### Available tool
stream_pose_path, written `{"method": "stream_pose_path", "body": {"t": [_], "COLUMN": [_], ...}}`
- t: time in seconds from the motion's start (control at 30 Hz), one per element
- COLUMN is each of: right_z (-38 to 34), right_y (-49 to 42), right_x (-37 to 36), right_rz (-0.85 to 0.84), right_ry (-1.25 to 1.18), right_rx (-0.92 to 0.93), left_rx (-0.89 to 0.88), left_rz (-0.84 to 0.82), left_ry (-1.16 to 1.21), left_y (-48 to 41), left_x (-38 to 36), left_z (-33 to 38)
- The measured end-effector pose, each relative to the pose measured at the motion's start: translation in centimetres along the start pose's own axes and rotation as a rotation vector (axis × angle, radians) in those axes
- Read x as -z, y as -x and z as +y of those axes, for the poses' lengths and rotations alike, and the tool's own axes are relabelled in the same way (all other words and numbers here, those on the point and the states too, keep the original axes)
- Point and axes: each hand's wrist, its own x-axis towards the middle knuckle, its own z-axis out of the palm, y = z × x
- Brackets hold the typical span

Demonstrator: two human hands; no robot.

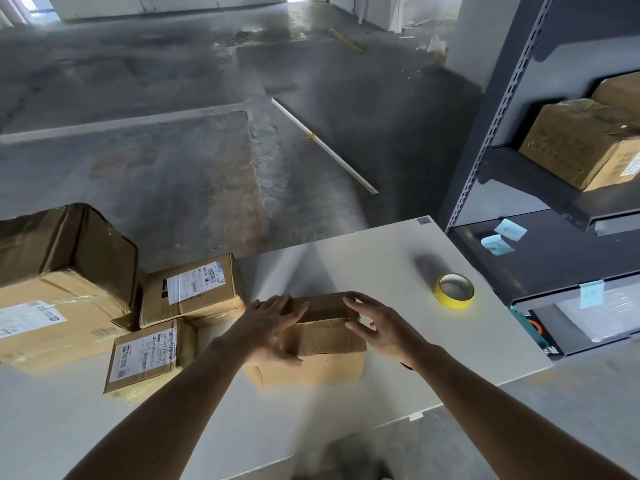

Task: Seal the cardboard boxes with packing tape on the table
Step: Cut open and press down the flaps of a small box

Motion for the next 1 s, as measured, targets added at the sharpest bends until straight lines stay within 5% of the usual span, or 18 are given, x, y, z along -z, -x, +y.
{"method": "stream_pose_path", "body": {"t": [0.33,1.0], "right_z": [-2.2,-2.4], "right_y": [-1.1,-0.2], "right_x": [0.7,-0.1], "right_rz": [-0.368,-0.253], "right_ry": [0.333,0.349], "right_rx": [-0.075,-0.015], "left_rx": [0.006,0.016], "left_rz": [-0.029,-0.134], "left_ry": [0.015,-0.061], "left_y": [0.1,-2.0], "left_x": [0.2,0.7], "left_z": [0.0,2.0]}}
